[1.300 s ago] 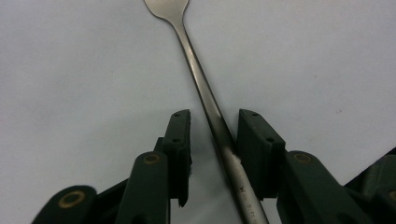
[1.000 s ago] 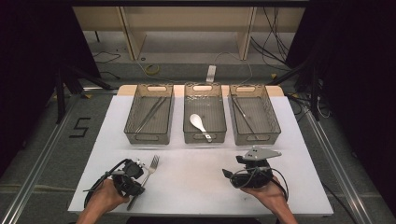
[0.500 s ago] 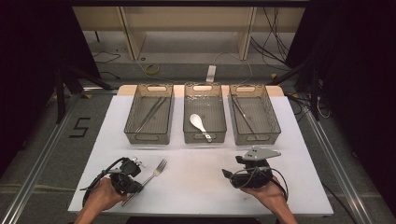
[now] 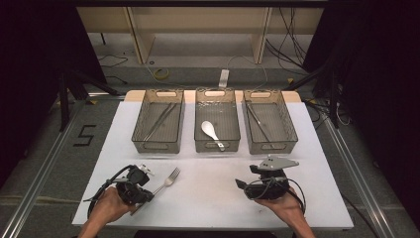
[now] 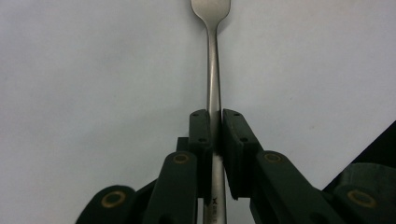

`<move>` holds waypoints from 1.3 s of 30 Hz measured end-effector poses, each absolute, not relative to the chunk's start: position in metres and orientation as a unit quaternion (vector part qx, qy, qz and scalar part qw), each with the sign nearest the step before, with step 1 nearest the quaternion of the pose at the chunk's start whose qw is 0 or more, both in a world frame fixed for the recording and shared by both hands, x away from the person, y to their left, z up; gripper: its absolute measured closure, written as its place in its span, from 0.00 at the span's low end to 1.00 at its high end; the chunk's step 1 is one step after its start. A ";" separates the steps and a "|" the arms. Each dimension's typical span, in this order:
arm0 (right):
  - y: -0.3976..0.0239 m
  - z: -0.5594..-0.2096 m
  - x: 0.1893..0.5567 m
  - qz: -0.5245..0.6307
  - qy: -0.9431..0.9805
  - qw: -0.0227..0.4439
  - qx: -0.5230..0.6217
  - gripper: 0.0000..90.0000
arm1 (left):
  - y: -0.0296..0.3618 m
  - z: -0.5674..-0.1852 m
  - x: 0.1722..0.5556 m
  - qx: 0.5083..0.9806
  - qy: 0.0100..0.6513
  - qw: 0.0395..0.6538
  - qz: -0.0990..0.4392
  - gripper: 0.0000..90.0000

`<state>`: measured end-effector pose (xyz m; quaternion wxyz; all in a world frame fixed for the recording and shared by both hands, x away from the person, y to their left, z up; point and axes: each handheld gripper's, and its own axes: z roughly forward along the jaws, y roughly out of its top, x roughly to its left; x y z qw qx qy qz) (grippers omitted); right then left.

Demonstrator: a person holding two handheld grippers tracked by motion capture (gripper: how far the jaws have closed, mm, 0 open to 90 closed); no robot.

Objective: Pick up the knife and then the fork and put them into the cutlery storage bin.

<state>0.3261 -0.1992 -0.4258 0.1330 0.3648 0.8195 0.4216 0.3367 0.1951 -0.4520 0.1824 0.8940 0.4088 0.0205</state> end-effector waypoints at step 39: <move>-0.111 -0.433 0.291 0.379 0.903 0.147 0.141 0.43 | 0.081 -0.424 0.338 0.944 0.249 0.205 -0.068 0.91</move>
